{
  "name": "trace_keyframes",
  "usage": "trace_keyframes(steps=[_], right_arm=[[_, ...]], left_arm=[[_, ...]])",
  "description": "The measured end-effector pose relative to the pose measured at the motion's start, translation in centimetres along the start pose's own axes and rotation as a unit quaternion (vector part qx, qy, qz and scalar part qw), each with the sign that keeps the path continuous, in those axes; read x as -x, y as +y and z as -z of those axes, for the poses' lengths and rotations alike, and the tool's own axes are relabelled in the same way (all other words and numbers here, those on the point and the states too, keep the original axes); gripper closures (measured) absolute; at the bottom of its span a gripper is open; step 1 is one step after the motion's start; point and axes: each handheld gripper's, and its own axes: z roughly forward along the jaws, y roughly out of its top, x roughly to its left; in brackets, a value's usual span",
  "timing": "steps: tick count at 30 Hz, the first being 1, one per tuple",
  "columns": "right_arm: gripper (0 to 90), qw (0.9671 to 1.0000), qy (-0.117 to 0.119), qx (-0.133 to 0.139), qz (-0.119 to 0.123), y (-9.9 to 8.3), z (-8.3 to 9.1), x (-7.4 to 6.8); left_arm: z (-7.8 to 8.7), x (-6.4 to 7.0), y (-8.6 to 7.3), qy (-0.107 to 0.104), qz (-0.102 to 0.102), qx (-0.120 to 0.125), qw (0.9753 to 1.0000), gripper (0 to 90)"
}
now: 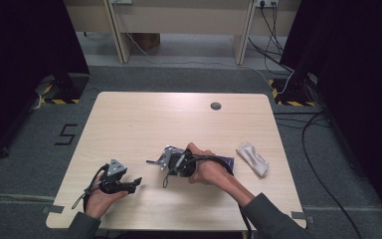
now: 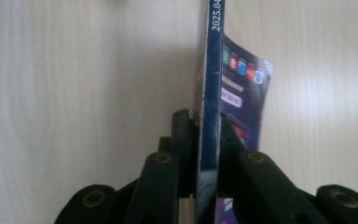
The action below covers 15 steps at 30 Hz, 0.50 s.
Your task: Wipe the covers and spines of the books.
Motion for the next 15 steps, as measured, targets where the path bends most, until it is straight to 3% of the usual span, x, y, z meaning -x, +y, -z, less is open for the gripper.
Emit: trace_keyframes(steps=[4, 8, 15], right_arm=[[81.7, 1.0000, -0.004, 0.002, 0.007, -0.7, -0.9, -1.2], [81.1, 0.9999, 0.012, 0.006, -0.006, -1.8, -2.0, -2.4], [79.5, 0.9995, 0.020, 0.019, -0.014, -2.7, -2.6, -3.9]], left_arm=[[-0.2, 0.0, -0.1, 0.001, 0.002, -0.004, 1.0000, 29.2], [-0.3, 0.1, -0.1, -0.001, 0.002, -0.005, 1.0000, 29.2], [-0.4, 0.2, -0.1, -0.003, 0.006, -0.006, 1.0000, 29.2]])
